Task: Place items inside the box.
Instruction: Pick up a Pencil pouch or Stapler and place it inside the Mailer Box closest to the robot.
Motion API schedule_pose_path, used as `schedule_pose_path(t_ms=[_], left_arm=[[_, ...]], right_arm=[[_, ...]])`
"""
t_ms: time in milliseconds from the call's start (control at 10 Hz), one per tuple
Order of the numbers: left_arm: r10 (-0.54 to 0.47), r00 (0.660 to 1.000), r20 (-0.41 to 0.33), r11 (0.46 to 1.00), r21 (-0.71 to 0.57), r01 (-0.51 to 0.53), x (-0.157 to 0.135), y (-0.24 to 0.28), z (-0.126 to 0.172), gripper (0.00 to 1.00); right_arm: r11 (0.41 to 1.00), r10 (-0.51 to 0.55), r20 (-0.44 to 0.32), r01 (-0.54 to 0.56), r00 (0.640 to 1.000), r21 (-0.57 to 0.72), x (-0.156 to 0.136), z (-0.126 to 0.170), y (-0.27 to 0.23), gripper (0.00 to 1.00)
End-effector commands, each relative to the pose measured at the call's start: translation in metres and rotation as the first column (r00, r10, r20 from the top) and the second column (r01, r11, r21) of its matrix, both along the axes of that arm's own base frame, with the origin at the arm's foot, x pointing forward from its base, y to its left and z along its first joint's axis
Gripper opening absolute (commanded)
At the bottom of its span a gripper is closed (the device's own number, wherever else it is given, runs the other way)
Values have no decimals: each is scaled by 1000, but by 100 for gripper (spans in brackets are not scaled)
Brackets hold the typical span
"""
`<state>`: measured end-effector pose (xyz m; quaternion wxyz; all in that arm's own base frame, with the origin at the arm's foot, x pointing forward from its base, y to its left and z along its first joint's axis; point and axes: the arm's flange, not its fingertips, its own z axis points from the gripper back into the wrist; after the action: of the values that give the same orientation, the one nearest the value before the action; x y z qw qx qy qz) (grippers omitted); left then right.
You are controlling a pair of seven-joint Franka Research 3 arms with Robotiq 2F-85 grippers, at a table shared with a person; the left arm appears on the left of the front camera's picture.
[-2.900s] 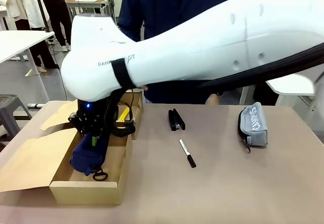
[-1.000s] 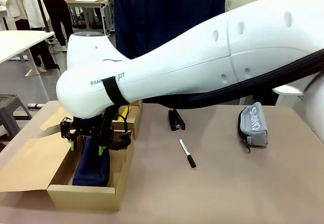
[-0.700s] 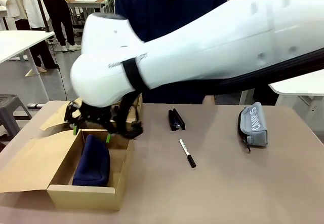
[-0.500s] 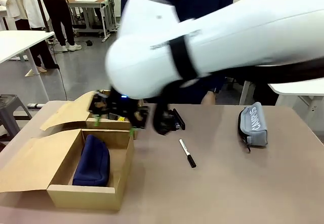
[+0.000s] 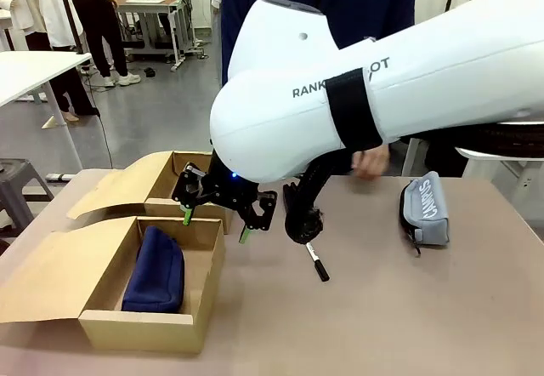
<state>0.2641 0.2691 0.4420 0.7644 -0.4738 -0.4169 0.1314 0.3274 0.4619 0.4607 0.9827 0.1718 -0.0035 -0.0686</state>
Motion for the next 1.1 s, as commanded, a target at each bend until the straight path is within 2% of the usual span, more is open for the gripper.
schedule_pose_path(t_ms=[0,100,300,400,500,600,700,800,900,1000], left_arm=[[-1,999,37,1000,0,1,1,-1,0,100],[-1,999,37,1000,0,1,1,-1,0,100],[-1,999,37,1000,0,1,1,-1,0,100],[-1,999,37,1000,0,1,1,-1,0,100],[-1,999,37,1000,0,1,1,-1,0,100],[-1,999,37,1000,0,1,1,-1,0,100],[-1,999,37,1000,0,1,1,-1,0,100],[-1,999,37,1000,0,1,1,-1,0,100],[-1,999,37,1000,0,1,1,-1,0,100],[-1,999,37,1000,0,1,1,-1,0,100]], right_arm=[[991,-46,-112,60,993,122,31,18,-70,100],[974,-80,-168,114,982,198,44,31,-119,100],[917,-65,-252,158,966,366,41,52,-207,100],[878,-74,-265,189,962,440,37,61,-246,100],[834,11,-285,148,959,532,30,66,-288,100],[781,27,-298,166,954,602,26,68,-333,100],[729,25,-286,178,958,661,16,67,-383,100],[690,-23,-238,188,971,699,2,62,-424,100],[616,-51,-141,143,989,775,-17,54,-463,100],[574,-107,-9,69,994,816,-41,34,-496,100]])
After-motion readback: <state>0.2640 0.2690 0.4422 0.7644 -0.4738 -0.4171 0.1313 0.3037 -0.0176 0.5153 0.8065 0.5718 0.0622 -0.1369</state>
